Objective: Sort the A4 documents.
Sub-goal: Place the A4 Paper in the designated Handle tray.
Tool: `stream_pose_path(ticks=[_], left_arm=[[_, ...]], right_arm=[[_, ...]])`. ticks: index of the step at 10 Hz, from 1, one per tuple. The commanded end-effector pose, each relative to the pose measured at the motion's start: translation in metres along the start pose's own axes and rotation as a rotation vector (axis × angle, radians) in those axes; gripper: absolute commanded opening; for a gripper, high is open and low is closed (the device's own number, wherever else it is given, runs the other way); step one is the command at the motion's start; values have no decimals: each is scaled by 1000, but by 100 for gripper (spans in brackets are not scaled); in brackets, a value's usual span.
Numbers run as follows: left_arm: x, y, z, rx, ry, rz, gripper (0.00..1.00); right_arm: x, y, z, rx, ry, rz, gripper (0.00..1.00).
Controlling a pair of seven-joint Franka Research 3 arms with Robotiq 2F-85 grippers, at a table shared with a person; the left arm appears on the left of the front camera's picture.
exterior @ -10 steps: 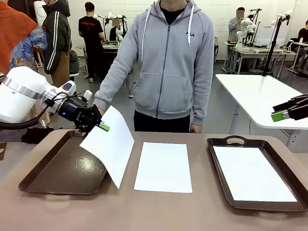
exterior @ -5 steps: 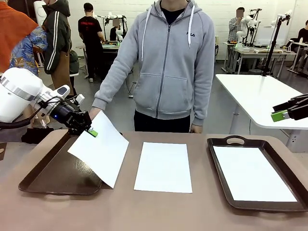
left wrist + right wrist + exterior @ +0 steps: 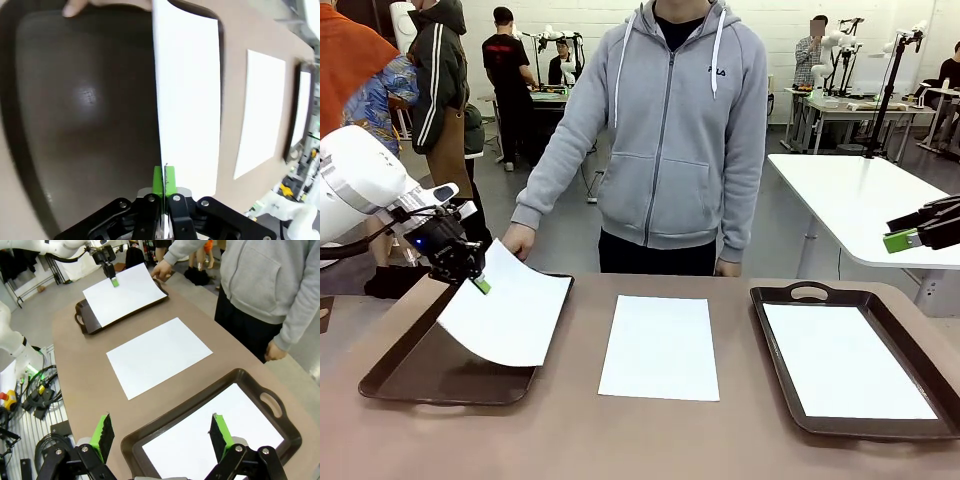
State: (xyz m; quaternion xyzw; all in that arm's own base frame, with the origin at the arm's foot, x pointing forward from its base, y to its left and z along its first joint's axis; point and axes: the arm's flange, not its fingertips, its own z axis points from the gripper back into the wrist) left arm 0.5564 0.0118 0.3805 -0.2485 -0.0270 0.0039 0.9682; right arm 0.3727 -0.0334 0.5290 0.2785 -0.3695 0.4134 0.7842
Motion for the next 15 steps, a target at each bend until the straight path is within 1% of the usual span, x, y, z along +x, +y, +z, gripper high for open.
stream_pose_path(ticks=[1,4,8,12,13,14,15], left_arm=[[-7,-2,2,101,-1,31,1],[-9,-2,-6,164,44,4,1],[-4,1,-10,186,49,-25,1],[-1,1,-19,183,49,-30,1],[0,1,-22,199,58,-22,1],[0,1,-21,215,54,-21,8],[-1,1,-20,230,52,-30,20]], right_arm=[[0,0,-1,3,-1,0,100],[0,0,-1,3,-1,0,100],[0,0,-1,3,-1,0,100],[0,0,-1,3,-1,0,100],[0,0,-1,3,-1,0,100],[0,0,-1,3,-1,0,100],[0,0,-1,3,-1,0,100]])
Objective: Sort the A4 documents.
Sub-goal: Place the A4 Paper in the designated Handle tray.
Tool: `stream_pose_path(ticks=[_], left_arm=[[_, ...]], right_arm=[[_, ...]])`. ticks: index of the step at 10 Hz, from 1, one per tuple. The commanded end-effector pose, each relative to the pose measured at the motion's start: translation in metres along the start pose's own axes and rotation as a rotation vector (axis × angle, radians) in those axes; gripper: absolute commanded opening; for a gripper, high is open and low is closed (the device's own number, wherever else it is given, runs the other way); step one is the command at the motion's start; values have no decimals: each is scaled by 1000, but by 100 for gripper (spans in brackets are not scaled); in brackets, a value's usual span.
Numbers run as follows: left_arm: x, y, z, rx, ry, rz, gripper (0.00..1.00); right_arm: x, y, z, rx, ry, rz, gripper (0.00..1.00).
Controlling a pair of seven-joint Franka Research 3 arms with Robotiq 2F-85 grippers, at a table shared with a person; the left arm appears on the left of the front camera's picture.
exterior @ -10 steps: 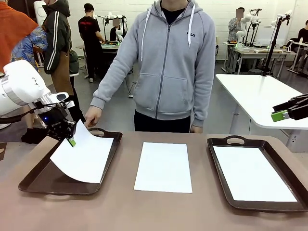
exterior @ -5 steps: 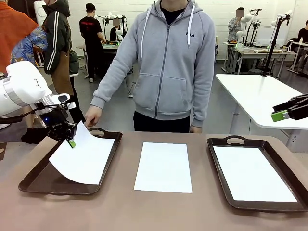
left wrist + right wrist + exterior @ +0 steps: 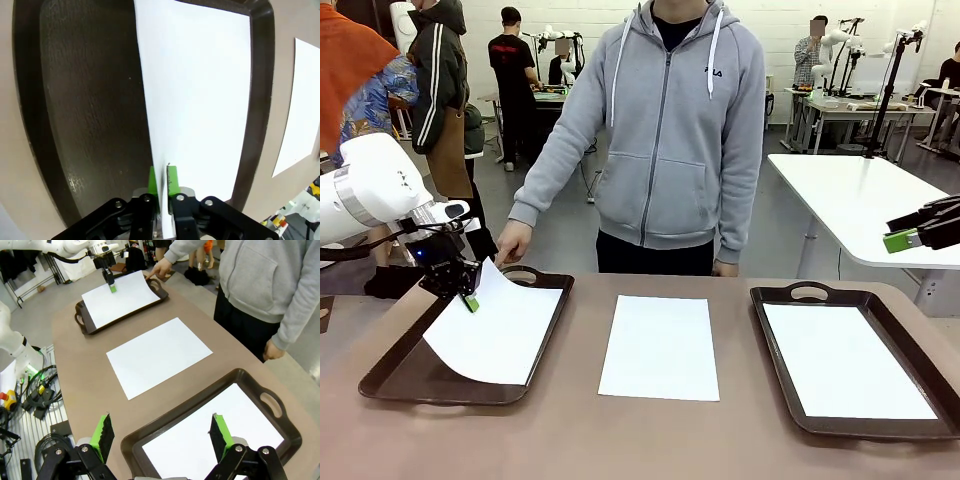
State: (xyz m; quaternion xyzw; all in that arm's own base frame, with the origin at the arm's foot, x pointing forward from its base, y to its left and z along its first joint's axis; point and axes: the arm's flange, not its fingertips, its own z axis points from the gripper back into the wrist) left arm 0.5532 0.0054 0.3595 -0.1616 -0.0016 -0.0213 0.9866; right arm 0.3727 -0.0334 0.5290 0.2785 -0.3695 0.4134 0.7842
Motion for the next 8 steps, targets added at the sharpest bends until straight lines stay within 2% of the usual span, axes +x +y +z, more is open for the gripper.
stream_pose_path(ticks=[1,4,8], left_arm=[[3,-3,3,53,-8,12,27],[2,-1,8,117,-15,25,58],[0,0,19,129,-19,41,96]], right_arm=[[0,0,-1,3,-1,0,100],[0,0,-1,3,-1,0,100],[0,0,-1,3,-1,0,100]])
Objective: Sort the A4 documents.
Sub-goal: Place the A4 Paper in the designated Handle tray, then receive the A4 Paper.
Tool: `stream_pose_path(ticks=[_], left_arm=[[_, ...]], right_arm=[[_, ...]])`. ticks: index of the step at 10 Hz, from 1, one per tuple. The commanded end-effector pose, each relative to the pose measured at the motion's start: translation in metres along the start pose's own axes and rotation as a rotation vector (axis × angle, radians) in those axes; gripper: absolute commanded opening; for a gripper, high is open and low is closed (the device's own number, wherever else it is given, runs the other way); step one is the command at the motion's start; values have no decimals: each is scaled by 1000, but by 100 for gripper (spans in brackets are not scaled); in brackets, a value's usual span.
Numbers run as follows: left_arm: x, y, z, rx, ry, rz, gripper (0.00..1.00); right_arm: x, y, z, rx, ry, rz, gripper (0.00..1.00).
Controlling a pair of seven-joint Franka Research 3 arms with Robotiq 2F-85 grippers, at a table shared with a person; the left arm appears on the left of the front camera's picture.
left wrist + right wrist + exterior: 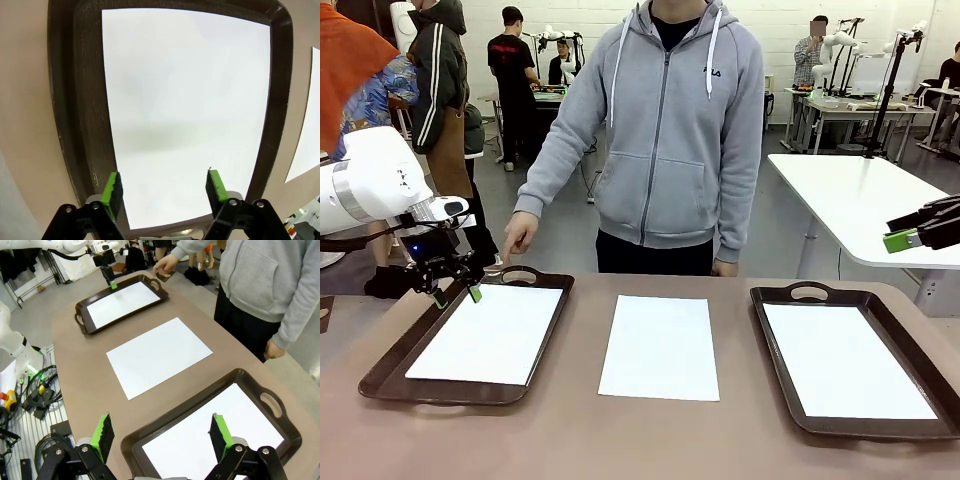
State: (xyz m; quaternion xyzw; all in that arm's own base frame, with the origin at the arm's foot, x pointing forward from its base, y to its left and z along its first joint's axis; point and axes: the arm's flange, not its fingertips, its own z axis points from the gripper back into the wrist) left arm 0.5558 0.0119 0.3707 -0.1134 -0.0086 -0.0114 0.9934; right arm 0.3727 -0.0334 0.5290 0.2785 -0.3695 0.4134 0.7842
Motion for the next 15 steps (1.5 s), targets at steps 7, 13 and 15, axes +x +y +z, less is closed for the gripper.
stream_pose_path(ticks=[7,13,15], left_arm=[[0,0,5,11,-7,8,100],[0,0,5,11,-7,8,100],[0,0,5,11,-7,8,100]], right_arm=[[0,0,-1,3,-1,0,100],[0,0,-1,3,-1,0,100],[0,0,-1,3,-1,0,100]])
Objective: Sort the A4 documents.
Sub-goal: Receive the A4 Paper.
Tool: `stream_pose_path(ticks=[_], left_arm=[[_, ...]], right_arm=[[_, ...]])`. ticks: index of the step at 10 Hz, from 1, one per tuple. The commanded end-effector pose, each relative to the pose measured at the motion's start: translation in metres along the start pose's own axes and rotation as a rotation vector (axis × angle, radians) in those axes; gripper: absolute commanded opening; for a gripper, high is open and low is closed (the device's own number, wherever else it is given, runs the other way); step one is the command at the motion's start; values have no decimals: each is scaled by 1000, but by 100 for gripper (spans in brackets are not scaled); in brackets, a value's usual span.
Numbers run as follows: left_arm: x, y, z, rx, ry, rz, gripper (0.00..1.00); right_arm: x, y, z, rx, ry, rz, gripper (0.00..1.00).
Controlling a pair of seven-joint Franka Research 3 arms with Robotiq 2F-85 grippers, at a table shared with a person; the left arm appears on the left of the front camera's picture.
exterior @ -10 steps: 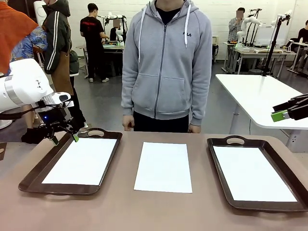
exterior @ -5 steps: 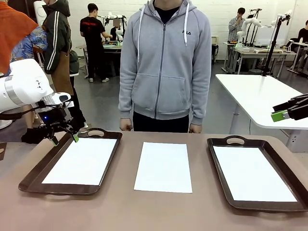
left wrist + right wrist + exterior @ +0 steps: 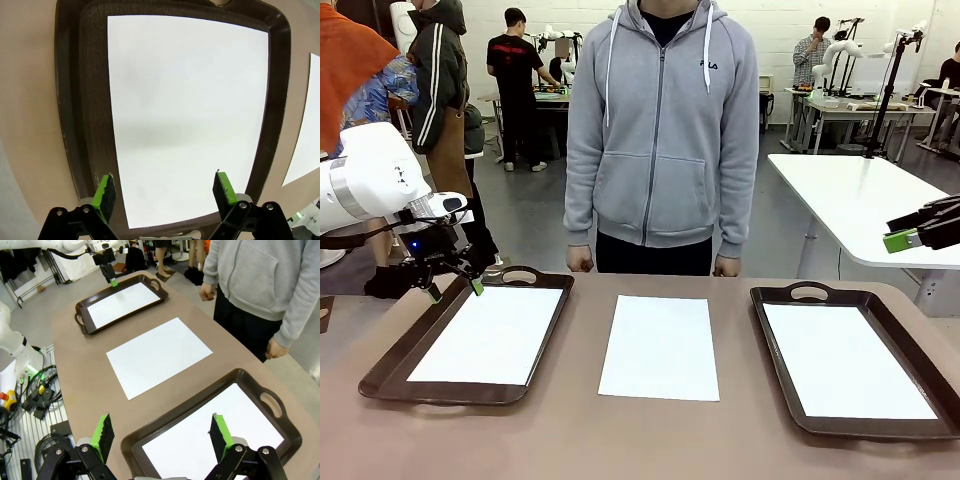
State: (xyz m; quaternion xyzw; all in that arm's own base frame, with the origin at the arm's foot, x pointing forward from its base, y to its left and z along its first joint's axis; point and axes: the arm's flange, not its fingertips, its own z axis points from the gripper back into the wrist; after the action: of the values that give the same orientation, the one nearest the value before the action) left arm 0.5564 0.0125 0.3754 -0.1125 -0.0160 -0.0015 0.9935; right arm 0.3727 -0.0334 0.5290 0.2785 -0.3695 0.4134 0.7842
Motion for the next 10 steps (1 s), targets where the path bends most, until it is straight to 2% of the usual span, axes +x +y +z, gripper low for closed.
stream_pose_path(ticks=[1,5,6,8,10], left_arm=[[-1,1,0,9,9,-10,100],[0,0,0,0,0,0,100],[7,-23,9,23,-47,-68,100],[-10,-40,66,13,-224,-188,100],[-45,-41,132,27,-429,-286,100]], right_arm=[[0,0,-1,3,-1,0,100],[0,0,-1,3,-1,0,100],[0,0,-1,3,-1,0,100],[0,0,-1,3,-1,0,100],[0,0,-1,3,-1,0,100]])
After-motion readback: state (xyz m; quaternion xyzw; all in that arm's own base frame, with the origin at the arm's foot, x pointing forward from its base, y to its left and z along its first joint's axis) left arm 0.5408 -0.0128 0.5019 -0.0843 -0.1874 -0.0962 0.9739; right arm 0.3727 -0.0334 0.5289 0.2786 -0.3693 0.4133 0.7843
